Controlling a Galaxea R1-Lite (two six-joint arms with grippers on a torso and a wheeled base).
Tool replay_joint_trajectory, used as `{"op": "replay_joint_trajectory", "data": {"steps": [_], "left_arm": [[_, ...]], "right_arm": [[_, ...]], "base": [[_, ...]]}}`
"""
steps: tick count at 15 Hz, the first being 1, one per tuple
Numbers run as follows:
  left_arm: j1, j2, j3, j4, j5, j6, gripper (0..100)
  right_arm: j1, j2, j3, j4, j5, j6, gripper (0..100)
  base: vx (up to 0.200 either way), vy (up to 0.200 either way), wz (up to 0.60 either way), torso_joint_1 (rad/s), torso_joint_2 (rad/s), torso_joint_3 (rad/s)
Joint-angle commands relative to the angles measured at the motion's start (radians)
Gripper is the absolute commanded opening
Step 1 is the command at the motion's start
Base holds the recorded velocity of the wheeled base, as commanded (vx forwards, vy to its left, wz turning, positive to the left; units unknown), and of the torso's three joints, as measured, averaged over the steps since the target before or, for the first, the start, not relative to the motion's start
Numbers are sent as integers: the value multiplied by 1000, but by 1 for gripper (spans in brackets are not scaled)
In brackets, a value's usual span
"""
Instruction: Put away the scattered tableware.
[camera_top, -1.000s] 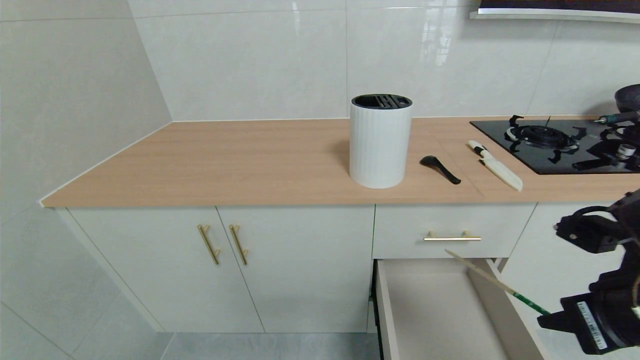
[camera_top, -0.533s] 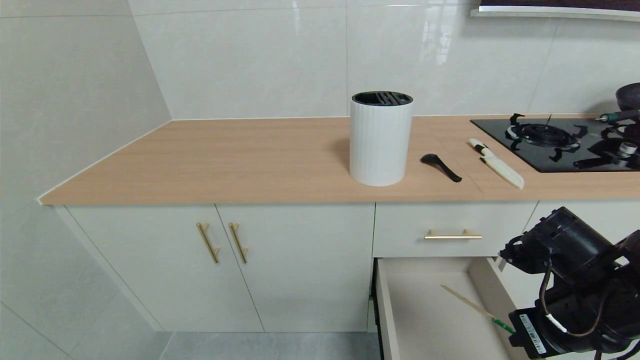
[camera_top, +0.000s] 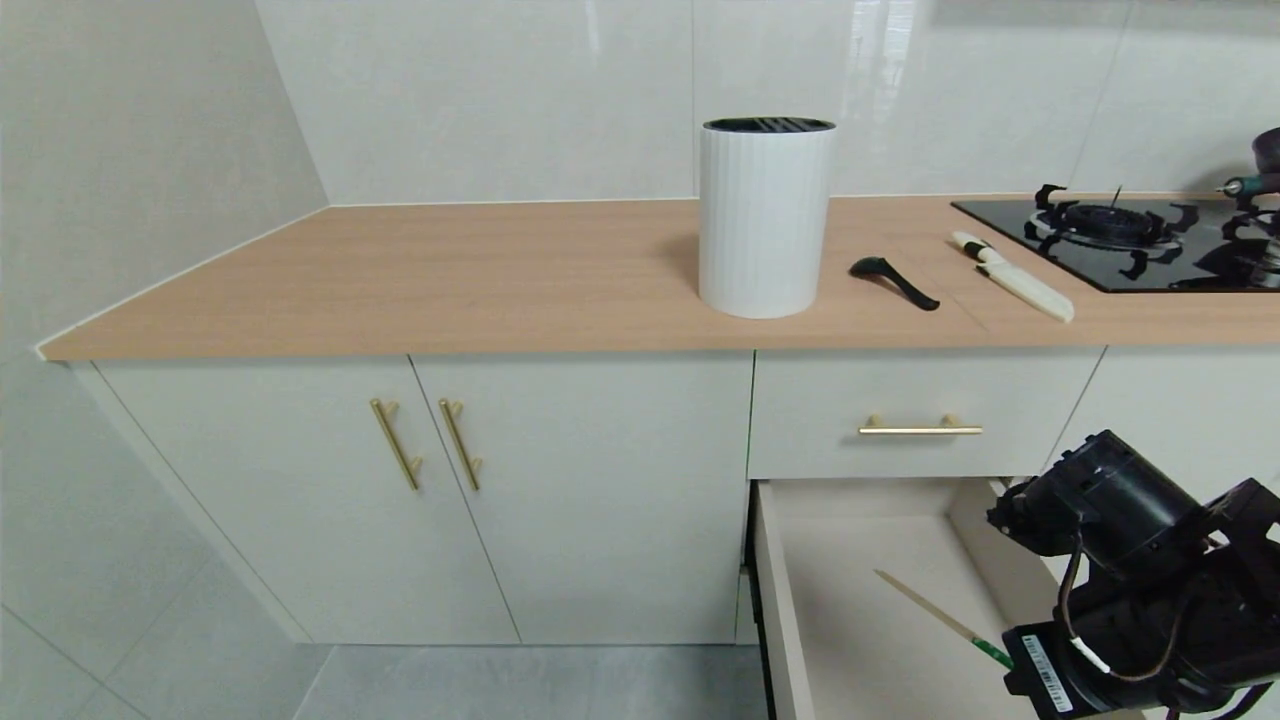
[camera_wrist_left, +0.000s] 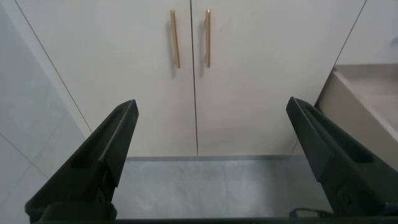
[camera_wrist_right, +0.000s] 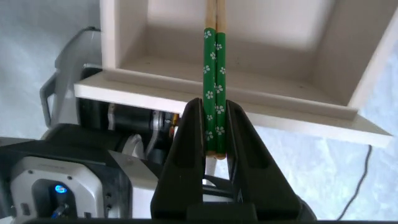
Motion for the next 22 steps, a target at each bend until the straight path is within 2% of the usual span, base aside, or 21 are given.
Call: {"op": "replay_joint_trajectory", "data": {"steps": [1, 9, 14, 17, 20, 22], "left_arm": [[0, 0, 0, 0, 0, 0, 100], [0, 0, 0, 0, 0, 0, 100], [0, 0, 0, 0, 0, 0, 100], [0, 0, 0, 0, 0, 0, 100], [0, 0, 0, 0, 0, 0, 100], [0, 0, 0, 0, 0, 0, 100]], "right_arm": [[2, 4, 3, 0, 0, 0, 0], [3, 9, 9, -9, 0, 0, 0], [9, 1, 9, -40, -5, 0, 0], [9, 43, -1, -106, -63, -20, 0], [-46, 219, -121, -251, -83, -71, 0], [-58, 331, -222, -256, -85, -102, 0]], "base": [[0, 0, 0, -193, 476, 281], [0, 0, 0, -159, 442, 283], [0, 0, 0, -23, 79, 45], [0, 0, 0, 0, 0, 0], [0, 0, 0, 0, 0, 0], [0, 0, 0, 0, 0, 0]]}}
